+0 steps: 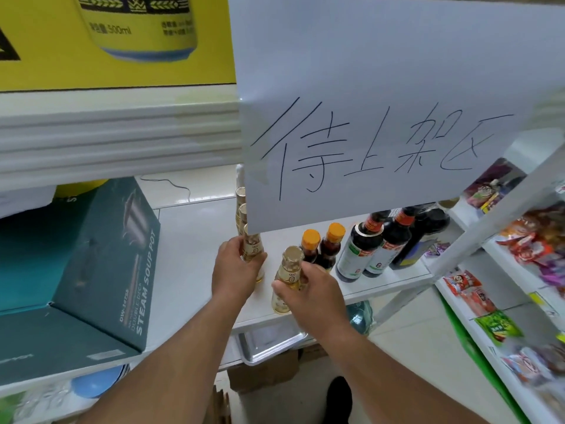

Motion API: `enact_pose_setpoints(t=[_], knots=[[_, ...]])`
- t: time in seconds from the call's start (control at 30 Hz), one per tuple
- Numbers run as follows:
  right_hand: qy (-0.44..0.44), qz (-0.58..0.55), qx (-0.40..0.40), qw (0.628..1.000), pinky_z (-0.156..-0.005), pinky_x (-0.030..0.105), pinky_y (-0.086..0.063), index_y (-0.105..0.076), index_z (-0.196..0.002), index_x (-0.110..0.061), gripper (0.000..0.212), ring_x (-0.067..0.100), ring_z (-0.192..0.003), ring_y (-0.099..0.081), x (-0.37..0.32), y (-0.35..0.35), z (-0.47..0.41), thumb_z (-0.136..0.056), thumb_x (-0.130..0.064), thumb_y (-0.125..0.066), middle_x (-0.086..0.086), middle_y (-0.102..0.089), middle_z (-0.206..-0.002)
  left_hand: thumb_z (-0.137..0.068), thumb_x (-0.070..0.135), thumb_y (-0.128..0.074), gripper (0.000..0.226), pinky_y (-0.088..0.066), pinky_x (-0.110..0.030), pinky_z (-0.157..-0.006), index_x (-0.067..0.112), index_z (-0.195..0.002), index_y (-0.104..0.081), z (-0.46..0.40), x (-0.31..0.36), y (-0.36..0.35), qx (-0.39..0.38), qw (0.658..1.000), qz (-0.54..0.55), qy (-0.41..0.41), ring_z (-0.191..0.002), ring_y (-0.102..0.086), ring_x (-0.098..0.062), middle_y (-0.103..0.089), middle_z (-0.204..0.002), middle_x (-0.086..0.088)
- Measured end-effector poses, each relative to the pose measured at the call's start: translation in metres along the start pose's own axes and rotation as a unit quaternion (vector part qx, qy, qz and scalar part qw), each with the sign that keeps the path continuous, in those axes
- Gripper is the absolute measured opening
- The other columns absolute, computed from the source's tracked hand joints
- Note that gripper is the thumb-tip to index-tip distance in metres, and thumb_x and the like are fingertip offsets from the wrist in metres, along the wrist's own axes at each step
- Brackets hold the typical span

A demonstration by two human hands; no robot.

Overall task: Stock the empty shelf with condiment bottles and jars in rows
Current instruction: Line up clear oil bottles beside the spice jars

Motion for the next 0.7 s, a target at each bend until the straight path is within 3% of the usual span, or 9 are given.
enact_pose_setpoints(t=[0.2,0.4,0.53,0.63,0.7], knots=[[0.001,-0.007,-0.008,1.0,-0.083,0.034,-0.059,-0.067,-0.102,-0.032,0.034,0.005,-0.09,-0.063,-0.005,0.009,0.007,-0.082,-0.059,-0.07,-0.015,-0.065,-0.098,-0.086,0.042,-0.076,0.043,-0.058,-0.037,-0.086,0.03,-0.123,-0.06,0.015,-0.008,0.008,0.004,0.999,0.014,-0.029,-0.103,-0.059,-0.009,-0.056,-0.113,0.013],[-0.024,-0.05,-0.004,0.998,-0.087,0.033,-0.06,-0.069,-0.104,-0.032,0.032,0.002,-0.094,-0.064,0.002,0.016,0.028,-0.082,-0.055,-0.074,-0.017,-0.066,-0.1,-0.086,0.035,-0.077,0.041,-0.051,-0.023,-0.086,0.03,-0.123,-0.059,0.045,-0.01,0.033,-0.01,0.999,0.04,-0.029,-0.105,-0.058,-0.009,-0.055,-0.118,0.013],[-0.026,-0.066,0.004,0.997,-0.083,0.034,-0.06,-0.07,-0.099,-0.035,0.028,-0.001,-0.09,-0.065,0.012,0.031,0.043,-0.079,-0.054,-0.076,-0.018,-0.069,-0.095,-0.087,0.032,-0.077,0.039,-0.051,-0.024,-0.089,0.031,-0.122,-0.059,0.073,-0.003,0.04,-0.026,0.998,0.056,-0.025,-0.104,-0.058,-0.008,-0.055,-0.118,0.015],[-0.033,-0.072,0.005,0.997,-0.082,0.034,-0.06,-0.072,-0.098,-0.036,0.026,-0.002,-0.088,-0.066,0.024,0.05,0.055,-0.079,-0.052,-0.078,-0.017,-0.071,-0.094,-0.087,0.032,-0.077,0.038,-0.049,-0.016,-0.084,0.033,-0.121,-0.06,0.099,0.011,0.029,-0.05,0.996,0.07,-0.033,-0.106,-0.058,-0.007,-0.055,-0.116,0.018],[-0.043,-0.087,0.004,0.995,-0.083,0.034,-0.061,-0.073,-0.098,-0.035,0.026,-0.002,-0.088,-0.067,0.036,0.068,0.065,-0.078,-0.051,-0.078,-0.017,-0.073,-0.094,-0.087,0.031,-0.077,0.036,-0.051,-0.021,-0.087,0.035,-0.119,-0.061,0.116,0.029,0.013,-0.07,0.994,0.073,-0.051,-0.107,-0.058,-0.006,-0.056,-0.115,0.019]])
Point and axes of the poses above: each hand's wrist, its own z-axis away from the middle knuckle, its own y-axis out of the back of the hand, x = y × z, the point moved 8 cm from there along -z, towards the middle knuckle
